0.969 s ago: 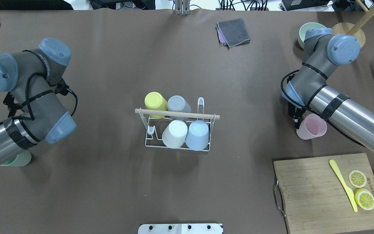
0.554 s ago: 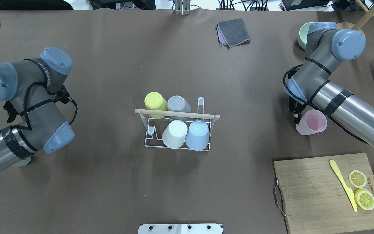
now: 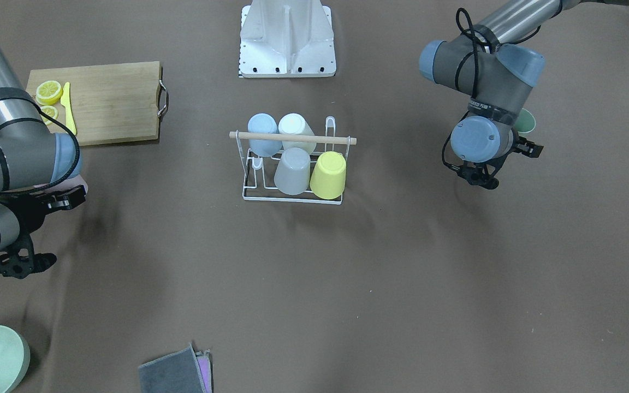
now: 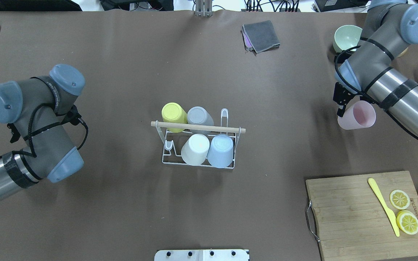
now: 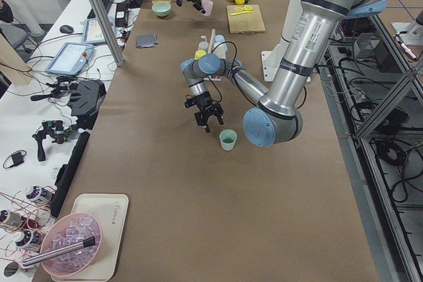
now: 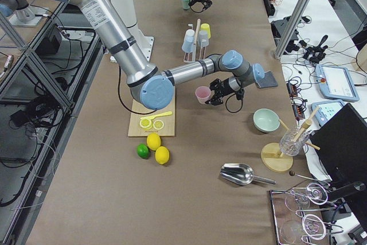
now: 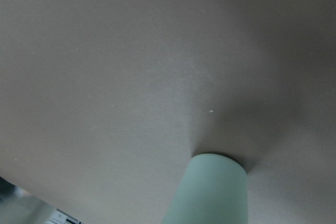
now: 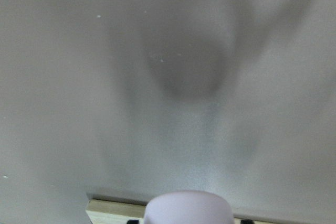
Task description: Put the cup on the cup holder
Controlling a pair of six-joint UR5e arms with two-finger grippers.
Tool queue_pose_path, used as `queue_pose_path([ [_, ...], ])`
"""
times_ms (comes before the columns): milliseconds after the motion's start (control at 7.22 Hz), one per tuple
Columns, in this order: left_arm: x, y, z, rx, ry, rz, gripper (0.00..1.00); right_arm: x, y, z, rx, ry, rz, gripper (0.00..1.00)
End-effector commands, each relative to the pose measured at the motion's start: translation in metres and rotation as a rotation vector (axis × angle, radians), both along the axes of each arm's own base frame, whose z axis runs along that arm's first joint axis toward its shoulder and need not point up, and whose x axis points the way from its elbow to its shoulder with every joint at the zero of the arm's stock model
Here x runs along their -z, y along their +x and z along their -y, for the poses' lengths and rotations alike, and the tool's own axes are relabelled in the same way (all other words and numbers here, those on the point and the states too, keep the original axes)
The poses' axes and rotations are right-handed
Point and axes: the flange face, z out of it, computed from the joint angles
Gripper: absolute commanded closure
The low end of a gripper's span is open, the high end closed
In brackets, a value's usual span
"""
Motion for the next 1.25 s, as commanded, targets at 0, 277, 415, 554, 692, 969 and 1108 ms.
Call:
queue_pose_path([
  [0,-0.020,0.000,-0.012,-0.020,-0.002,0.012,0.02,0.020,0.044,0.017,-0.062,0.052,0.040,0.74],
  [277,-0.037,-0.005,-0.016,-0.020,-0.002,0.013,0.02,0.038,0.093,0.030,-0.141,0.090,0.080,0.74],
  [415,-0.039,-0.005,-0.016,-0.018,-0.005,0.017,0.02,0.053,0.111,0.031,-0.166,0.126,0.095,0.74],
  [554,-0.041,-0.004,-0.016,-0.014,-0.009,0.024,0.02,0.071,0.131,0.031,-0.197,0.165,0.118,0.74],
  [692,-0.041,0.005,-0.024,-0.028,-0.010,0.025,0.02,0.089,0.155,0.033,-0.243,0.194,0.157,0.74],
  [969,-0.047,0.011,-0.029,-0.037,-0.020,0.034,0.02,0.121,0.179,0.023,-0.294,0.253,0.242,0.74],
  [1108,-0.051,0.007,-0.032,-0.034,-0.031,0.034,0.02,0.125,0.187,0.020,-0.300,0.285,0.303,0.74],
])
